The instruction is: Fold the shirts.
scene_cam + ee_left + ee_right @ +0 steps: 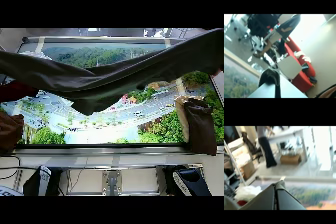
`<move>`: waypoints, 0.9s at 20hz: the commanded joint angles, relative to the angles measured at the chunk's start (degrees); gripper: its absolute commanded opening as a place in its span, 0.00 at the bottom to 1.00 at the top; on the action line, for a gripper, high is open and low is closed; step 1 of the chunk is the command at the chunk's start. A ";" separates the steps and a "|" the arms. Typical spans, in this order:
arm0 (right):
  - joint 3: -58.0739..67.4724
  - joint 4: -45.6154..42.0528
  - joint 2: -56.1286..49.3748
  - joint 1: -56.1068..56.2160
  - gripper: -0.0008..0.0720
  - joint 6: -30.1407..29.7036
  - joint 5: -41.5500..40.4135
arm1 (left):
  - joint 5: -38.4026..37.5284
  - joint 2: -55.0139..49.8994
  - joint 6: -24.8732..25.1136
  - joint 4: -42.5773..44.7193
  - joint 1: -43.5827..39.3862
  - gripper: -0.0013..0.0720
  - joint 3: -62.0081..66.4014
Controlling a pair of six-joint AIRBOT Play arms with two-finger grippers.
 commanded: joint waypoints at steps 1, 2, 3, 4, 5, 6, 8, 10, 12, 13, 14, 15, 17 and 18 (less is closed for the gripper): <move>5.86 -9.86 0.72 -0.37 0.03 0.15 0.98 | 0.44 6.62 2.01 6.08 1.49 0.03 4.61; 5.86 -11.85 -0.46 -0.37 0.03 0.24 1.29 | -0.20 6.69 1.95 10.21 -0.35 0.03 5.01; 5.86 -13.31 -2.58 -0.37 0.04 0.24 1.70 | -0.22 6.29 1.01 14.19 -2.71 0.03 4.94; 5.86 -14.08 -5.31 -0.37 0.04 0.24 2.12 | -0.39 5.20 -0.33 18.73 -6.03 0.03 4.87; 5.86 -14.21 -9.27 -0.37 0.04 0.24 2.69 | -0.83 3.43 -2.25 23.74 -10.64 0.03 4.70; 5.86 -14.19 -13.66 -0.37 0.04 0.22 3.26 | -1.05 1.05 -3.65 28.76 -16.39 0.03 4.00; 5.86 -14.03 -24.17 -0.37 0.04 0.20 3.43 | -0.90 -4.87 -5.20 39.10 -29.38 0.03 1.36; 5.86 -13.42 -35.45 -0.35 0.04 0.20 2.40 | -0.46 -12.85 -8.76 50.62 -40.35 0.03 -1.97; 5.88 -11.52 -46.27 -0.37 0.04 0.22 0.96 | 1.27 -22.36 -14.80 61.44 -47.12 0.03 -5.03; 5.88 -10.54 -51.36 -0.35 0.04 0.22 -0.48 | 3.50 -27.71 -17.79 66.16 -49.16 0.03 -6.10; 5.88 -9.22 -55.65 -0.37 0.04 0.24 -2.34 | 6.23 -32.89 -20.31 69.13 -50.12 0.03 -6.38; 5.88 -7.52 -59.63 -0.37 0.21 0.24 -4.92 | 9.53 -38.18 -22.80 69.22 -50.27 0.05 -6.36; 5.88 -2.99 -64.57 -0.37 0.74 0.26 -9.29 | 15.02 -45.51 -24.83 66.66 -49.81 0.71 -5.97; 5.97 -2.01 -65.31 -0.37 0.74 0.26 -10.34 | 16.74 -47.34 -24.81 64.59 -49.29 0.92 -5.18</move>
